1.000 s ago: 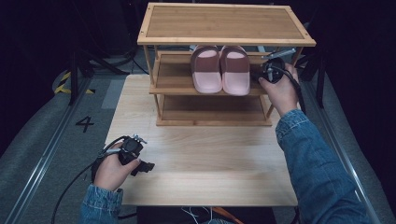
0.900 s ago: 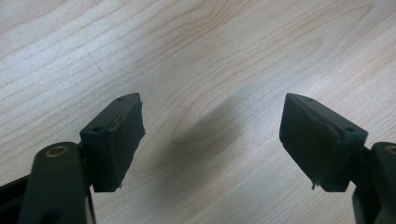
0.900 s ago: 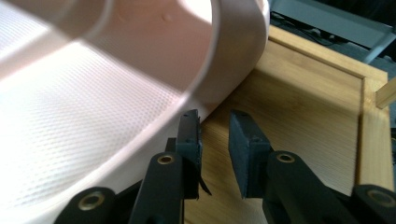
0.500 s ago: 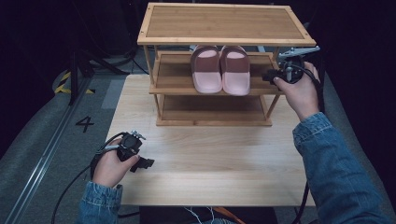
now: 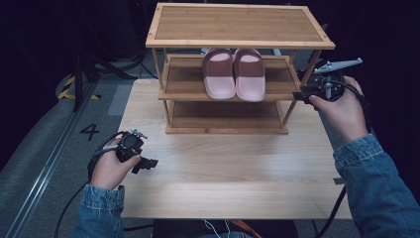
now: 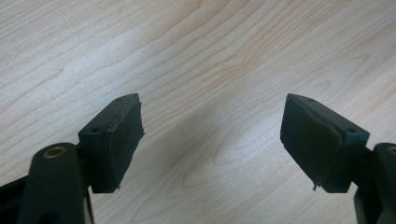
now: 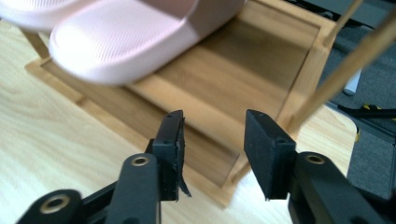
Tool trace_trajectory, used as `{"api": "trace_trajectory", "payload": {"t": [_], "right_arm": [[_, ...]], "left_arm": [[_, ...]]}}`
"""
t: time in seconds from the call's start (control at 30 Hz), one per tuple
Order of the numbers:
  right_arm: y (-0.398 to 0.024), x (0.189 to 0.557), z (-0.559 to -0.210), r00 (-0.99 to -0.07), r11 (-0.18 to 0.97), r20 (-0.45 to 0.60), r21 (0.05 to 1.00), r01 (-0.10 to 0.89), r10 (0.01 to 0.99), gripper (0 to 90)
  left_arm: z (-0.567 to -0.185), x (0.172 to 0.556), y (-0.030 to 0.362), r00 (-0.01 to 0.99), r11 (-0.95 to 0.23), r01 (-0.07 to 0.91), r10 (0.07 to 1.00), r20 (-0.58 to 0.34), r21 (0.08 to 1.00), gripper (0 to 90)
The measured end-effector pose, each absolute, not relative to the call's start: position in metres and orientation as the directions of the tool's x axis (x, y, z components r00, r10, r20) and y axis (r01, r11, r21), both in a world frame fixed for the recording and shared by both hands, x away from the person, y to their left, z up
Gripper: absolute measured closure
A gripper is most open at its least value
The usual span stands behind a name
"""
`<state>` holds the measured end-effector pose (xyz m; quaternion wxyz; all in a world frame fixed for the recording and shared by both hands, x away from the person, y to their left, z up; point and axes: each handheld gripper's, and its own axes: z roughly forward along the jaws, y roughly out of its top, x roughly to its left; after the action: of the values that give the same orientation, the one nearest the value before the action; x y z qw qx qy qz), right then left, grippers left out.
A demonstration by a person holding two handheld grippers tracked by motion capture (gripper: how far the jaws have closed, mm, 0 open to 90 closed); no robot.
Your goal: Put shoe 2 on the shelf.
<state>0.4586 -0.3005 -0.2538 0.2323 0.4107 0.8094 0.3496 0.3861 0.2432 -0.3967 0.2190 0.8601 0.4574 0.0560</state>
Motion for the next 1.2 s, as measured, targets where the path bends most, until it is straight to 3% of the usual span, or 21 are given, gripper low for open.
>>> {"api": "trace_trajectory", "payload": {"t": [0.5, 0.93, 1.2], "right_arm": [[-0.334, 0.427, -0.285, -0.589, 0.456, -0.05, 0.687, 0.566, 0.807, 47.8], [-0.347, 0.422, -0.345, -0.585, 0.399, 0.083, 0.653, 0.644, 0.807, 46.2], [-0.342, 0.419, -0.389, -0.594, 0.422, 0.122, 0.592, 0.687, 0.795, 46.2]], "left_arm": [[-0.405, 0.391, 0.228, 0.608, -0.533, 0.75, 0.789, -0.088, 0.392, 21.2], [-0.414, 0.392, 0.218, 0.626, -0.562, 0.746, 0.776, -0.085, 0.358, 20.9], [-0.421, 0.395, 0.212, 0.642, -0.586, 0.741, 0.761, -0.09, 0.329, 21.0]]}}
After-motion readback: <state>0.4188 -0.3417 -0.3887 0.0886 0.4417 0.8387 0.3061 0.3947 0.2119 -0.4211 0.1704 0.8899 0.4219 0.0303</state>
